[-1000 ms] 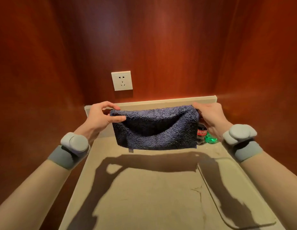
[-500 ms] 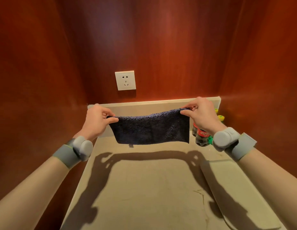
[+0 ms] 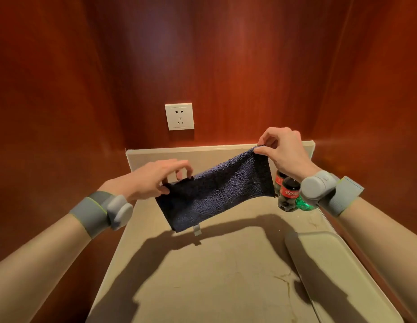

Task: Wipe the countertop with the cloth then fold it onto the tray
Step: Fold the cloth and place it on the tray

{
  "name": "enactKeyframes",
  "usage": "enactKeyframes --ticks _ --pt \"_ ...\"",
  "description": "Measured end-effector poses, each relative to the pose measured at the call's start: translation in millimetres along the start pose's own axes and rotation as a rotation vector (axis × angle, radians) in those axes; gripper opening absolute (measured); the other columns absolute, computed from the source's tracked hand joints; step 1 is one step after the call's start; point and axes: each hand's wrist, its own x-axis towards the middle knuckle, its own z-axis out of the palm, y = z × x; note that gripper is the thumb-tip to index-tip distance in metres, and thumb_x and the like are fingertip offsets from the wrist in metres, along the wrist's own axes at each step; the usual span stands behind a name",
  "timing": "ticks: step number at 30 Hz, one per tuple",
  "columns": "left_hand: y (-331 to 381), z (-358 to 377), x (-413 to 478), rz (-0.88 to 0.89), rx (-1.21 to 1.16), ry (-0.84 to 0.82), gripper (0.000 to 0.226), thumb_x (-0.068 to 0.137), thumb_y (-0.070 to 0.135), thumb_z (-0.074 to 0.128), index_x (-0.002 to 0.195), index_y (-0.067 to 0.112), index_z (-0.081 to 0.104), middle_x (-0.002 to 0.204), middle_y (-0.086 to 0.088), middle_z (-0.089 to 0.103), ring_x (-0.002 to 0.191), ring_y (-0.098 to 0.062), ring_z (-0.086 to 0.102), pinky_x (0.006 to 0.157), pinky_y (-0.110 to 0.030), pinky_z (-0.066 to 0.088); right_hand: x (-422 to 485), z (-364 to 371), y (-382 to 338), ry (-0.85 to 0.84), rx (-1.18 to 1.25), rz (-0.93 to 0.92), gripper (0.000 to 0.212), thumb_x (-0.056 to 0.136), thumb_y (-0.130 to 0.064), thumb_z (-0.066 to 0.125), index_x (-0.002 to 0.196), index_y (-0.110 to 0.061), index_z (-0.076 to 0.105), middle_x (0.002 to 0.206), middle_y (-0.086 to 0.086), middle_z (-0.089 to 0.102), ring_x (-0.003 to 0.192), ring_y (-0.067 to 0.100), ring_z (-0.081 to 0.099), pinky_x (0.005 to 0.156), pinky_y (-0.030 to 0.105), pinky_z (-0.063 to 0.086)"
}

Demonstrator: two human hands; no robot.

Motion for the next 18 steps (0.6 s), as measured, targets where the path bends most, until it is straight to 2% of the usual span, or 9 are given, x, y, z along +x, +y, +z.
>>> enactKeyframes --ticks 3,4,6,8,10,13,18 --pt "12 -2 4 -0.009 -0.077 -0.291 0.085 0.083 -0.01 0.07 0.13 0.057 0.045 0.136 0.013 0.049 0.111 -0.02 0.063 0.085 -0.044 0.062 3 0 3 -0.018 0.015 -0.007 0.013 0.084 -0.024 0.089 0.082 -0.019 0.077 0.079 -0.006 0.073 0.075 0.012 0.066 0.076 0.036 0.059" --pt "16 -2 5 -0.014 -0.132 -0.372 0.088 0.083 -0.013 0.069 0.132 0.056 0.046 0.139 0.011 0.047 0.113 -0.021 0.062 0.084 -0.044 0.063 3 -1 3 -0.025 0.015 -0.009 0.013 0.084 -0.024 0.089 0.081 -0.02 0.077 0.078 -0.006 0.073 0.073 0.009 0.065 0.073 0.033 0.059" --pt "21 -2 10 -0.047 -0.258 -0.461 0.095 0.078 -0.022 0.068 0.14 0.047 0.048 0.143 0.002 0.047 0.117 -0.034 0.062 0.083 -0.054 0.062 3 0 4 -0.035 0.019 -0.008 0.014 0.082 -0.025 0.09 0.08 -0.02 0.077 0.077 -0.008 0.073 0.071 0.006 0.064 0.069 0.027 0.054" --pt "23 -2 13 -0.113 -0.382 -0.501 0.102 0.076 -0.028 0.068 0.147 0.042 0.044 0.143 -0.009 0.045 0.115 -0.044 0.065 0.081 -0.059 0.062 0 0 4 -0.045 0.02 -0.009 0.015 0.081 -0.025 0.091 0.08 -0.019 0.077 0.076 -0.009 0.072 0.069 0.004 0.063 0.067 0.023 0.051" --pt "25 -1 16 -0.145 -0.44 -0.542 0.108 0.077 -0.026 0.072 0.151 0.045 0.036 0.142 -0.012 0.046 0.109 -0.041 0.071 0.079 -0.053 0.064 -3 -2 1 -0.053 0.018 -0.006 0.016 0.08 -0.026 0.092 0.081 -0.019 0.077 0.076 -0.008 0.073 0.07 0.005 0.065 0.067 0.024 0.051" --pt "27 5 18 -0.199 -0.597 -0.602 0.108 0.08 -0.022 0.075 0.152 0.046 0.032 0.146 -0.009 0.052 0.113 -0.038 0.073 0.079 -0.05 0.065 -11 -2 -4 -0.076 0.032 -0.014 0.017 0.08 -0.025 0.092 0.083 -0.015 0.078 0.078 -0.003 0.076 0.075 0.016 0.071 0.07 0.034 0.059" --pt "30 15 25 -0.365 -0.925 -0.513 0.101 0.081 -0.025 0.072 0.152 0.038 0.04 0.143 -0.018 0.051 0.098 -0.038 0.076 0.072 -0.038 0.065 -26 0 -23 -0.084 0.078 -0.049 0.019 0.081 -0.029 0.091 0.086 -0.017 0.078 0.08 -0.005 0.076 0.074 0.01 0.07 0.071 0.031 0.059"
